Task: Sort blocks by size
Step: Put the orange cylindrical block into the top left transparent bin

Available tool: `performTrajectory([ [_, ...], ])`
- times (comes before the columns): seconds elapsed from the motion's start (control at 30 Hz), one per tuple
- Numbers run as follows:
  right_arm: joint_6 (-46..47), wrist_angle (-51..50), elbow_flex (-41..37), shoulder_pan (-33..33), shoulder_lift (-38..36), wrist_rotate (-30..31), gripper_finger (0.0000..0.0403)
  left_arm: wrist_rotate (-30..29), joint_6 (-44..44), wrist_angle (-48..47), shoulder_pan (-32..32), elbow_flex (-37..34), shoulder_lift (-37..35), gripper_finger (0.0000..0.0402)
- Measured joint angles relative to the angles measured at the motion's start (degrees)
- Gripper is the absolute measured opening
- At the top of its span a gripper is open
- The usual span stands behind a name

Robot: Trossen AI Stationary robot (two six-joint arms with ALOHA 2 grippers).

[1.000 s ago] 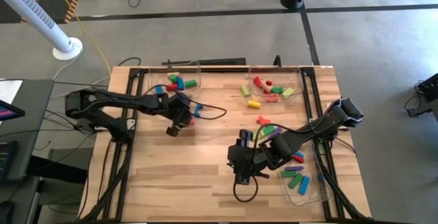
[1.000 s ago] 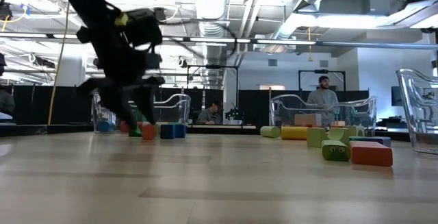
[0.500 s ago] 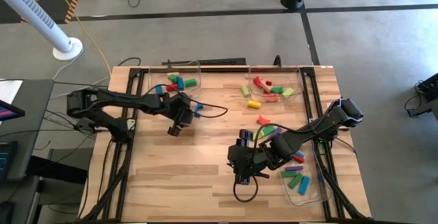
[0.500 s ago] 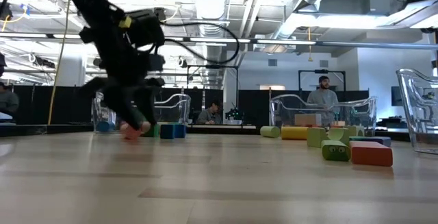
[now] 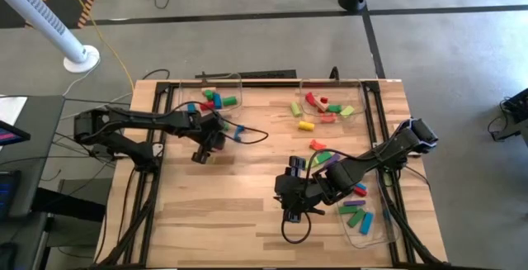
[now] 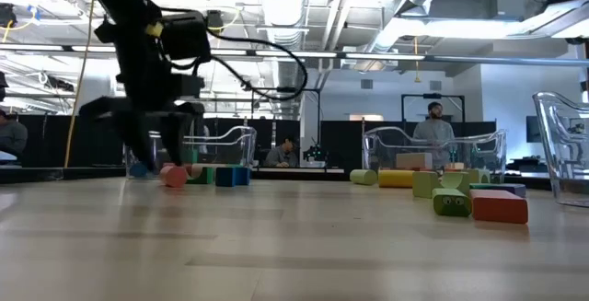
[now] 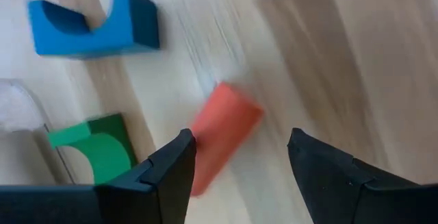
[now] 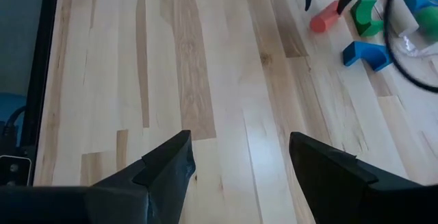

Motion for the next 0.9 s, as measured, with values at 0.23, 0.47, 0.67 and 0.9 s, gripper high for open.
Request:
performTrajectory([
  [0.23,0.0,-0.3,0.0,0.0,0.0,0.0,0.0274,-2.3,2.3,3.1,0.0,-1.6,0.0,0.0222],
  [0.47,0.0,-0.3,0.0,0.0,0.0,0.0,0.0274,-0.7,1.6,1.9,0.5,-1.6,0.0,0.0222],
  [0.67,0.4,-0.2,0.0,0.0,0.0,-0.1,0.0274,1.7,-0.7,-0.2,1.4,-1.6,1.3,0.0222],
  [0.9,0.4,-0.3,0.0,0.4,0.0,-0.1,0.0274,3.0,-2.5,-0.3,1.4,-1.3,7.6,0.0221],
])
